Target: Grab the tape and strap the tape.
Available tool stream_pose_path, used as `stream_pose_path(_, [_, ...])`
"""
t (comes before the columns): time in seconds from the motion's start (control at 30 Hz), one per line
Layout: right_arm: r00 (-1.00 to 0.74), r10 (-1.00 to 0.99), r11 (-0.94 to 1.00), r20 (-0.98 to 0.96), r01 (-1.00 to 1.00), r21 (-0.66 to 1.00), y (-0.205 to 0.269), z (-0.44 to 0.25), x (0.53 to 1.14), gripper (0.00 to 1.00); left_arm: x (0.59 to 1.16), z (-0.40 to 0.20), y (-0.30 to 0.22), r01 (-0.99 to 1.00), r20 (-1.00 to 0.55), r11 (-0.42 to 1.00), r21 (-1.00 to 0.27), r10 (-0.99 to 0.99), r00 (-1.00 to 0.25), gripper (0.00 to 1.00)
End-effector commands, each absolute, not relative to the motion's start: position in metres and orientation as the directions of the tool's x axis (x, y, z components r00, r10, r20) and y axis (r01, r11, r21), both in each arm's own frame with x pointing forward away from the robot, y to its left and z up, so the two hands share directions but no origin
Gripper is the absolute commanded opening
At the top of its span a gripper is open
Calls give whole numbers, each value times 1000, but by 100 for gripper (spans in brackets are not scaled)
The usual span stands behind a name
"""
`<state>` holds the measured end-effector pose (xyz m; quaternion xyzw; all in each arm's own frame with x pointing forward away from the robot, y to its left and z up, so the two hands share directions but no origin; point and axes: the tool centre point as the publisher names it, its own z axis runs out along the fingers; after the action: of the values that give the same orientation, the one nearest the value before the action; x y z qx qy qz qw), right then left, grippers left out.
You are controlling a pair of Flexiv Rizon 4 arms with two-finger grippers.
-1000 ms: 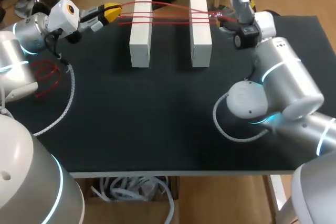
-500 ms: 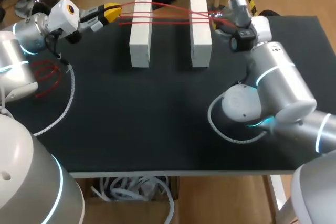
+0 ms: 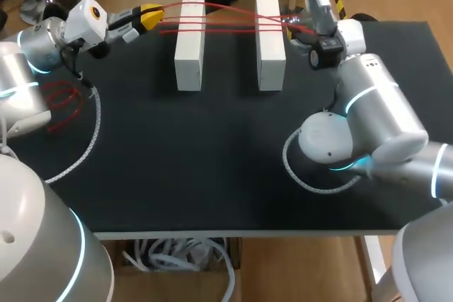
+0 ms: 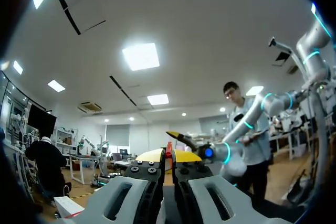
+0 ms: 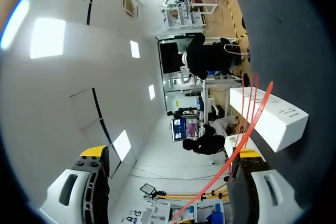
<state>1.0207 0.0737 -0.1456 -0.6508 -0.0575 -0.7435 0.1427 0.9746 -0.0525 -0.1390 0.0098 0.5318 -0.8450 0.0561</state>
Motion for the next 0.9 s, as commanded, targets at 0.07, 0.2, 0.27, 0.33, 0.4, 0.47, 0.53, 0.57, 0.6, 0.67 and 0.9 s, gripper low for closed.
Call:
stream_pose_path(0.07, [-107,-134,-954,985,282,-99,75,-144,1020,100,975,-140,-53,108,-79,-430,-896,-84,-993,0])
stream_pose_path(0.2, [-107,-134,-954,985,282,-99,75,-144,1020,100,975,-140,-53,108,-79,-430,-896,-84,-993,0])
stream_pose_path(0.27, [-107,-134,-954,985,282,-99,75,-144,1020,100,975,-140,-53,108,-79,-430,-896,-84,-993,0])
stream_pose_path(0.33, [-107,-134,-954,985,282,-99,75,-144,1020,100,975,-140,-53,108,-79,-430,-896,-84,-993,0])
stream_pose_path(0.4, [-107,-134,-954,985,282,-99,75,-144,1020,100,975,-140,-53,108,-79,-430,-896,-84,-993,0])
stream_pose_path(0.47, [-107,-134,-954,985,282,-99,75,-144,1020,100,975,-140,-53,108,-79,-430,-896,-84,-993,0])
stream_pose_path(0.53, [-107,-134,-954,985,282,-99,75,-144,1020,100,975,-140,-53,108,-79,-430,-896,-84,-993,0])
stream_pose_path(0.57, [-107,-134,-954,985,282,-99,75,-144,1020,100,975,-140,-53,108,-79,-430,-896,-84,-993,0])
stream_pose_path(0.6, [-107,-134,-954,985,282,-99,75,-144,1020,100,975,-140,-53,108,-79,-430,-896,-84,-993,0])
stream_pose_path(0.67, [-107,-134,-954,985,282,-99,75,-144,1020,100,975,-140,-53,108,-79,-430,-896,-84,-993,0])
stream_pose_path(0.9, [-116,-159,-962,980,242,-127,78,-142,1017,100,975,-140,-53,108,-79,-430,-896,-84,-993,0])
